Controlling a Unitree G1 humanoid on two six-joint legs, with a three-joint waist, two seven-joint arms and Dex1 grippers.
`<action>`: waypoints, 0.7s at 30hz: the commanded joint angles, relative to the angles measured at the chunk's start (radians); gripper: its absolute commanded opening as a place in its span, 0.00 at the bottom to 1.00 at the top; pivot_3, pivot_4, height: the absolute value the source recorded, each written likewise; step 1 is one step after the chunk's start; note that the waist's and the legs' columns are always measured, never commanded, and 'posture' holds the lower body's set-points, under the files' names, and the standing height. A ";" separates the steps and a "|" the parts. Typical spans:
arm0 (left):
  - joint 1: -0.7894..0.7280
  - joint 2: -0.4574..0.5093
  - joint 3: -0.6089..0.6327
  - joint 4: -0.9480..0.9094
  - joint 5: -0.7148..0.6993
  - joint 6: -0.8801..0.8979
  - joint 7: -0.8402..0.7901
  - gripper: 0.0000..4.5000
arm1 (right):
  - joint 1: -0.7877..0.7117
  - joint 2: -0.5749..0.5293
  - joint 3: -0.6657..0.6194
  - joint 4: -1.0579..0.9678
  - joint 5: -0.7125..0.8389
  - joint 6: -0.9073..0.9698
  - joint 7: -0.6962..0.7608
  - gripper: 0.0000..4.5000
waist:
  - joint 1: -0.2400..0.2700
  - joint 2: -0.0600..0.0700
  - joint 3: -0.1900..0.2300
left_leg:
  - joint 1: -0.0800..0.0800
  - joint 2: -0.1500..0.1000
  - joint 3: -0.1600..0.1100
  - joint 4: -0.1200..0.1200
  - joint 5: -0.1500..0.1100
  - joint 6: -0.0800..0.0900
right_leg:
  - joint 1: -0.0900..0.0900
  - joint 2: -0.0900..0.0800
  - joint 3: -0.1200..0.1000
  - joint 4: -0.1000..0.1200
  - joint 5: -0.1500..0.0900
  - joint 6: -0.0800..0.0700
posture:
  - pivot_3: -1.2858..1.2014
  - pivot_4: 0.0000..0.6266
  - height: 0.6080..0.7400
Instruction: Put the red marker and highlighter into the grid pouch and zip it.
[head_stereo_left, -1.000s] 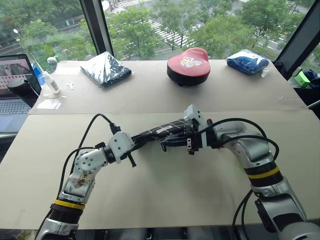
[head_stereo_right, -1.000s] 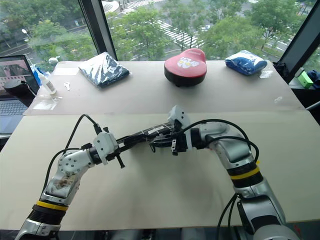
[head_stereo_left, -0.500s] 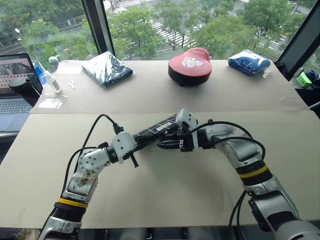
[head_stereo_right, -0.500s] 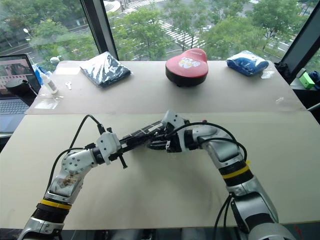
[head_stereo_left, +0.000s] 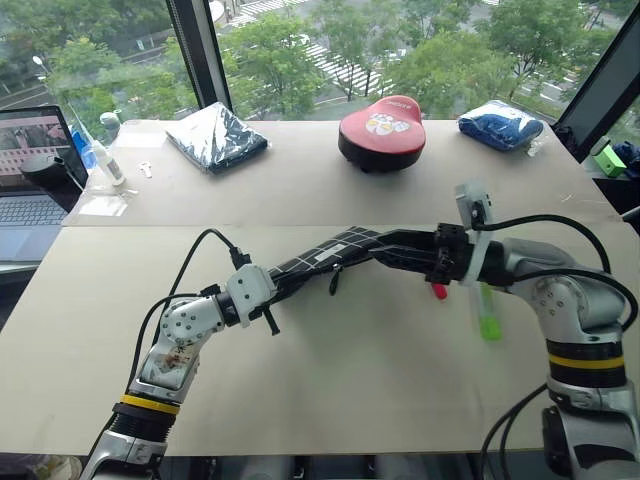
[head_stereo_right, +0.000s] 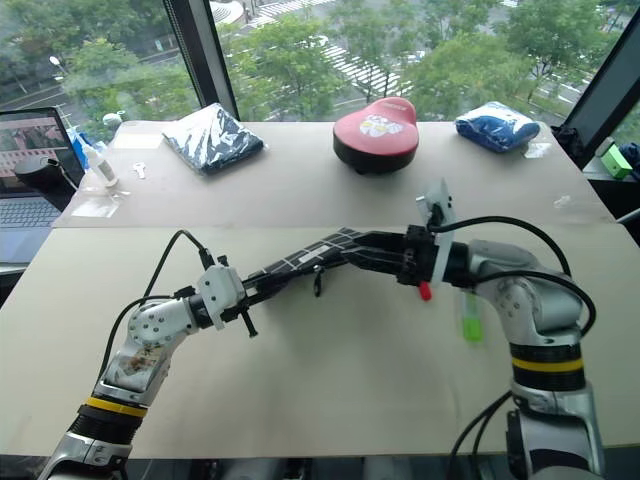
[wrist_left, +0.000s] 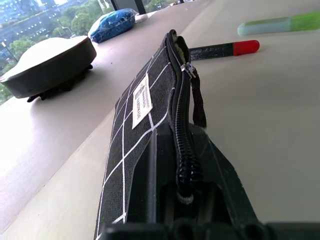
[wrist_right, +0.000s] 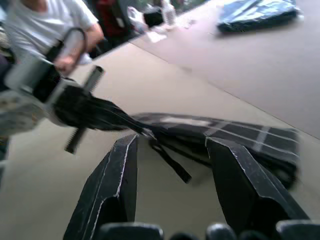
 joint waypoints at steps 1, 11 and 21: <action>0.010 0.002 0.012 -0.030 -0.001 -0.020 0.009 0.00 | 0.066 -0.100 -0.059 0.043 -0.160 -0.034 -0.154 0.54 | 0.000 0.000 0.000 | 0.000 0.000 0.001 0.000 0.000 0.000 | 0.000 0.000 0.000 0.000 0.000 0.000 | 0.52 0.24 1.00; 0.003 -0.026 -0.007 -0.002 0.006 -0.041 0.013 0.00 | 0.223 -0.143 -0.159 -0.147 -0.145 0.275 -0.328 0.54 | -0.004 0.000 0.000 | 0.000 0.003 0.001 0.000 0.000 0.001 | 0.000 0.000 0.002 0.000 0.000 0.000 | 0.52 0.24 1.00; -0.013 -0.045 -0.015 0.024 0.009 -0.053 0.007 0.00 | 0.296 -0.074 -0.166 -0.142 -0.169 0.299 -0.427 0.54 | 0.008 -0.001 0.000 | 0.000 0.002 0.001 0.003 -0.001 0.002 | 0.002 0.000 0.001 -0.001 0.000 0.000 | 0.52 0.24 1.00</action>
